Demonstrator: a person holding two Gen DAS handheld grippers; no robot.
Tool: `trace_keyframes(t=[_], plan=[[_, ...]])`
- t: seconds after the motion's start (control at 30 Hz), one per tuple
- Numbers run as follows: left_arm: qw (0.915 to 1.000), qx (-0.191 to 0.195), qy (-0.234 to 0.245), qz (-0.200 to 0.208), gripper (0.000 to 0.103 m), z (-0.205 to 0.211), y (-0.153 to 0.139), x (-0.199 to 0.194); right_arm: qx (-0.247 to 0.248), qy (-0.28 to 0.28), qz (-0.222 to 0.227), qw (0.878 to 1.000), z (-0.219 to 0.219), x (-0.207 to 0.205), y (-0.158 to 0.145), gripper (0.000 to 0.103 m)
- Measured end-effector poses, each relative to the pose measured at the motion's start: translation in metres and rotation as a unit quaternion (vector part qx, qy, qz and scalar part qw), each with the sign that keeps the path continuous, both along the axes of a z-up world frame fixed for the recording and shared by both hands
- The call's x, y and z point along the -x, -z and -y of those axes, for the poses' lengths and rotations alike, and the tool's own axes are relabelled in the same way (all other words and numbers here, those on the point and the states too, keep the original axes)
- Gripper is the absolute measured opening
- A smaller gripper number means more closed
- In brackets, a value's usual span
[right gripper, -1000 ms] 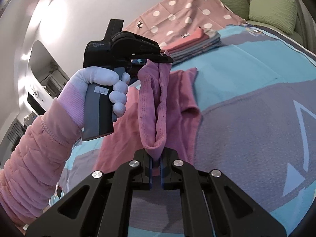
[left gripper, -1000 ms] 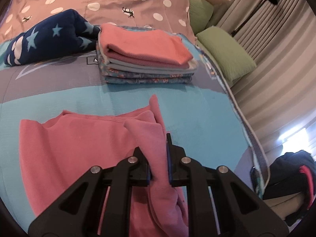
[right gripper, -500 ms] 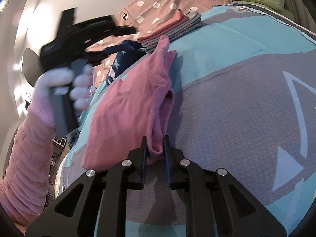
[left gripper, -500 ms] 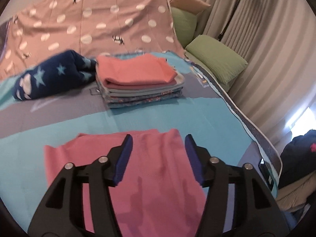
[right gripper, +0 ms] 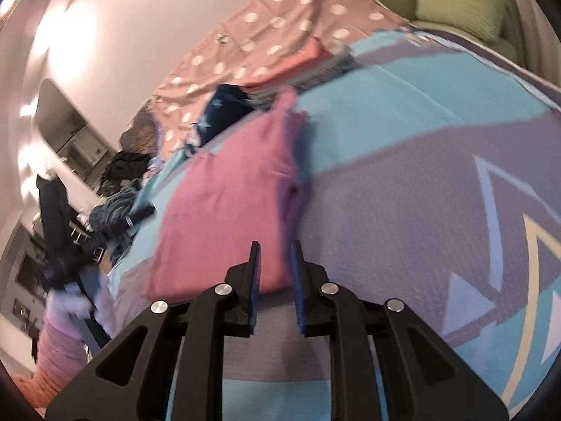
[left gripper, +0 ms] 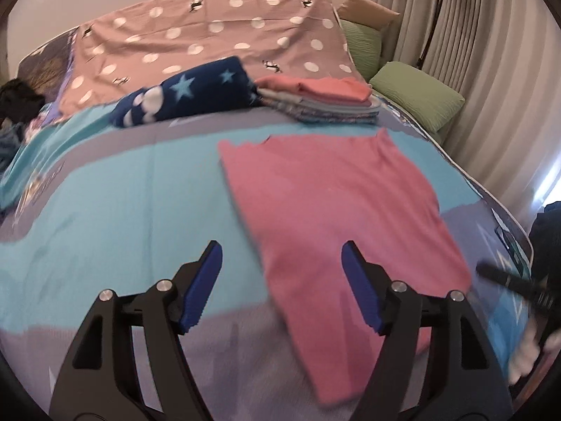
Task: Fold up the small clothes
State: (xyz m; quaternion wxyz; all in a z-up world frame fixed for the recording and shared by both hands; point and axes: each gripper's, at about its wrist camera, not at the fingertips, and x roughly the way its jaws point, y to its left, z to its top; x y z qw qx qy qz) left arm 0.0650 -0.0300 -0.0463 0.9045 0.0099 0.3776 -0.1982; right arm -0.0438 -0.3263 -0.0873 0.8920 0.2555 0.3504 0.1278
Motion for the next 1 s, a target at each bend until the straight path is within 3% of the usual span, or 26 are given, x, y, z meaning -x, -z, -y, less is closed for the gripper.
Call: trace_keyframes(t=[0.17, 0.37, 0.5, 0.73, 0.87, 0.93, 1.0], plan=[[0.9997, 0.012, 0.021, -0.004, 0.073, -0.011, 0.005, 0.04, 0.015, -0.035, 0.008, 0.999, -0.024, -0.003, -0.008, 0.017], [0.9976, -0.033, 0.059, -0.011, 0.076, -0.002, 0.025, 0.081, -0.002, -0.125, 0.014, 0.992, -0.057, 0.003, -0.01, 0.017], [0.9976, -0.054, 0.037, -0.024, 0.076, -0.001, 0.043, 0.08, 0.035, -0.143, 0.012, 0.989, -0.079, 0.006, -0.008, 0.023], [0.9974, -0.069, 0.019, 0.0, 0.076, 0.005, 0.04, 0.079, 0.026, -0.109, -0.018, 0.994, -0.068, -0.002, 0.0, 0.023], [0.9965, -0.083, -0.011, 0.0, 0.076, -0.001, 0.042, 0.077, 0.07, -0.026, -0.051, 0.996, -0.049, -0.01, 0.013, 0.023], [0.9955, -0.089, -0.031, -0.01, 0.076, -0.011, 0.046, 0.077, 0.068, -0.013, -0.059, 0.996, -0.04, -0.011, 0.019, 0.01], [0.995, -0.088, -0.042, -0.023, 0.075, -0.02, 0.05, 0.077, 0.056, -0.005, -0.063, 0.996, -0.033, -0.01, 0.022, 0.005]])
